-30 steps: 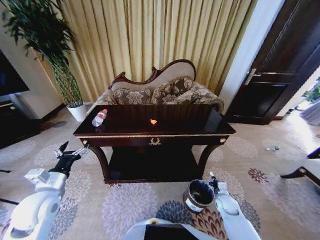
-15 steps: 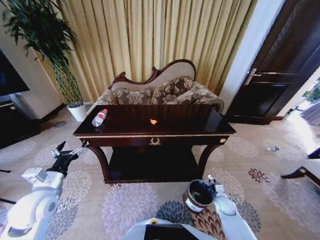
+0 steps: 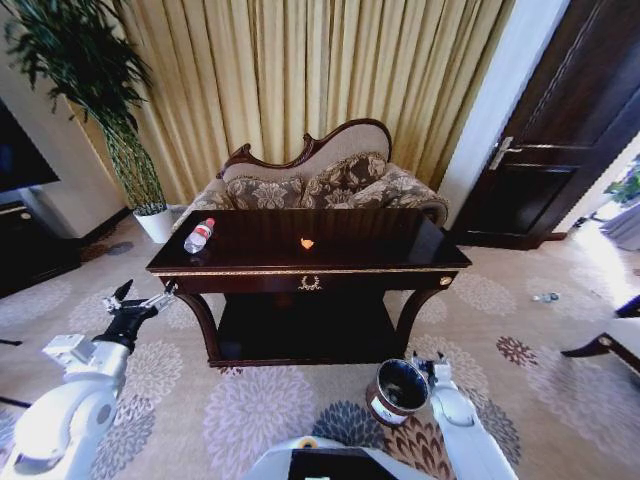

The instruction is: Move to the front of the table and place the trash on the table into the trash bin.

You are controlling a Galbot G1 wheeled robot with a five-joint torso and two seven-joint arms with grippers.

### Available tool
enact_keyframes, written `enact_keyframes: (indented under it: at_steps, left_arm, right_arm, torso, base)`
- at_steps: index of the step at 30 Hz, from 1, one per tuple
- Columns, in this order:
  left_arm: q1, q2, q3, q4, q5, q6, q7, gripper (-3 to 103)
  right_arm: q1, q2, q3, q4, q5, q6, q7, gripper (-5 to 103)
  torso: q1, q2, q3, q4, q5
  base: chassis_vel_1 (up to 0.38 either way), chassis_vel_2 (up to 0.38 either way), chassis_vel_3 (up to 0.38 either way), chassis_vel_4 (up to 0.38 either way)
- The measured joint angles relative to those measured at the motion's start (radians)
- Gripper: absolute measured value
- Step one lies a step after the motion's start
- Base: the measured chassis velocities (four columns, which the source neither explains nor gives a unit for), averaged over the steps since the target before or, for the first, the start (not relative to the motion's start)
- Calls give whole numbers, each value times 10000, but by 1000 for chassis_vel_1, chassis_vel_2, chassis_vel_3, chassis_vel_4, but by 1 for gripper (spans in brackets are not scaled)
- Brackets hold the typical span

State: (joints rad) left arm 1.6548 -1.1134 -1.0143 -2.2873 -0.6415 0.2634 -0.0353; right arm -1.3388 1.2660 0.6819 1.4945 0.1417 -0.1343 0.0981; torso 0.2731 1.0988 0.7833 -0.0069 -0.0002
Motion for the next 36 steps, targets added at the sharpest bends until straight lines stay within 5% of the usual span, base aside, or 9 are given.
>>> enact_keyframes:
  at_steps: [4, 10, 22, 36]
  left_arm:
    - [-11, -24, 55, -31, 11, 7, -11, 100]
    - [-6, -67, 155, -105, 32, 33, -16, 100]
    - [76, -51, 58, -166, 12, 34, -3, 100]
    - [86, -66, 94, -182, 50, 22, 33, 100]
  right_arm:
    - [-221, -296, -320, 2115, 1373, -176, 133, 99]
    - [-115, -652, -1006, 4737, 2747, -759, 904, 100]
    - [718, -998, -2316, 5715, 2971, -1142, 1424, 100]
    - [731, -881, -2418, 5485, 2853, -1129, 1463, 100]
  torso:
    - [0, 0, 0, 0, 0]
    - [0, 0, 0, -1, -1]
    - [0, 0, 0, -1, 2]
    - [-1, 1, -1, -1, 2]
  base:
    - [0, 0, 0, 0]
    - [0, 0, 0, 0]
    - [0, 0, 0, 0]
    - [-71, 64, 70, -66]
